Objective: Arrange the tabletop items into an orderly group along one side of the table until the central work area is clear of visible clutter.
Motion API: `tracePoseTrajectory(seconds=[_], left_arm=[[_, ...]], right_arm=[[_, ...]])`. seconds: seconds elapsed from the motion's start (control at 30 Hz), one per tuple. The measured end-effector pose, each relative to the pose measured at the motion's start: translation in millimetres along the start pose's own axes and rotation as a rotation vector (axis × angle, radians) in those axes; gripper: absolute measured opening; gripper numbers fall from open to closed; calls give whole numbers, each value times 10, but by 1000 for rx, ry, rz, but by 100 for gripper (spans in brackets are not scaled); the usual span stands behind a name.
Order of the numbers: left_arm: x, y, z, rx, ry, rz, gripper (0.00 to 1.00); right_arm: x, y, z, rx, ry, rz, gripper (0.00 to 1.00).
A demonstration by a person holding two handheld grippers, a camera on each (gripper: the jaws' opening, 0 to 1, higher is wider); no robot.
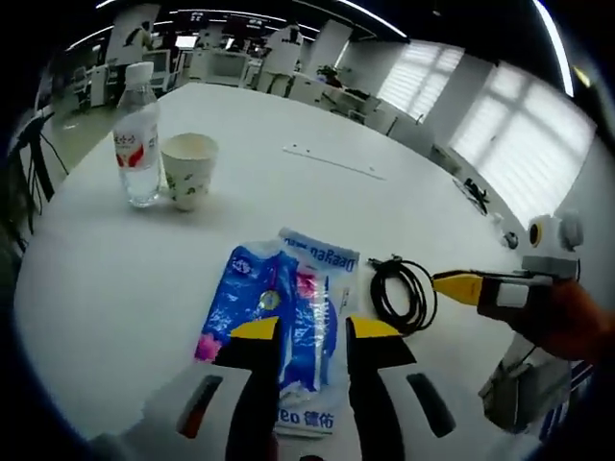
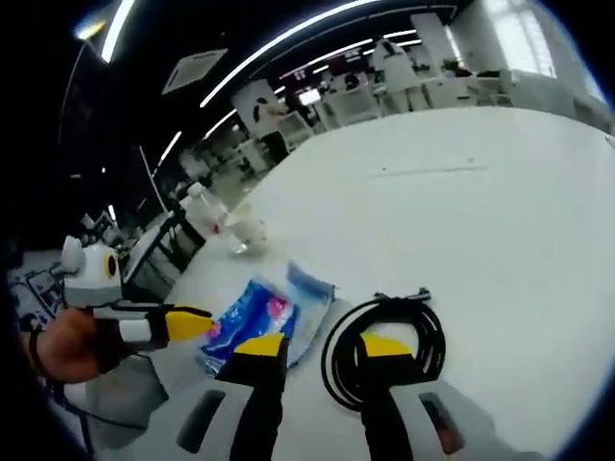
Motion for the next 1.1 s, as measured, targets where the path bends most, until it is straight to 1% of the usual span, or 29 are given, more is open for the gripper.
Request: tracePoseTrajectory(seconds=[0.07, 0.1, 0.17, 0.2, 0.23, 0.27, 0.33, 0.37, 0.4, 0.43, 0.5, 0.57, 0.6, 0.7, 0.8, 1.07, 1.1], left_arm=[[67, -14, 34, 6, 25, -6, 33], [98, -28, 51, 18, 37, -8, 35], [128, -71, 102, 44, 47, -3, 39], [149, -97, 115, 60, 51, -4, 40], [160, -111, 120, 67, 54, -4, 42], [192, -158, 130, 83, 59, 1, 44], [272, -251, 132, 100, 76, 3, 45], [327, -318, 129, 105, 88, 11, 45], [356, -366, 127, 124, 87, 15, 46], [387, -429, 114, 182, 76, 12, 46], [424, -496, 140, 256, 76, -3, 46], [429, -508, 187, 273, 82, -10, 46], [448, -499, 201, 292, 88, -31, 45], [483, -477, 204, 275, 93, -38, 44], [479, -459, 203, 286, 89, -61, 42], [395, -458, 203, 307, 76, -64, 39], [392, -462, 198, 313, 76, -64, 39]], right_arm=[[-11, 18, -1, 28, 7, 11, 35], [-22, 23, 39, 44, 21, 19, 36], [-44, 41, 80, 65, 36, 28, 41], [-90, 90, 73, 92, 45, 32, 43], [-105, 96, 98, 111, 58, 39, 46], [-128, 102, 144, 139, 81, 51, 50], [-180, 138, 179, 195, 104, 65, 55], [-185, 140, 196, 225, 100, 64, 55], [-192, 141, 216, 240, 96, 64, 55], [-218, 145, 253, 238, 107, 64, 55], [-273, 174, 282, 238, 126, 67, 57], [-310, 162, 352, 270, 140, 80, 57], [-322, 157, 377, 284, 143, 84, 57], [-340, 157, 418, 290, 152, 92, 56], [-394, 169, 444, 306, 156, 106, 55], [-516, 265, 469, 326, 159, 127, 53], [-514, 260, 510, 333, 160, 131, 53]])
Point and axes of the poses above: the point that each gripper's makers call its tool centre point, and the gripper's own axes: x roughly backward along the fingers, z roughly to its left, y roughly out of its top, the point moved 9 cm from there along x, roughly backward along the fingers, and after that the axes turned 10 degrees about -y, right-handed, at the moved point
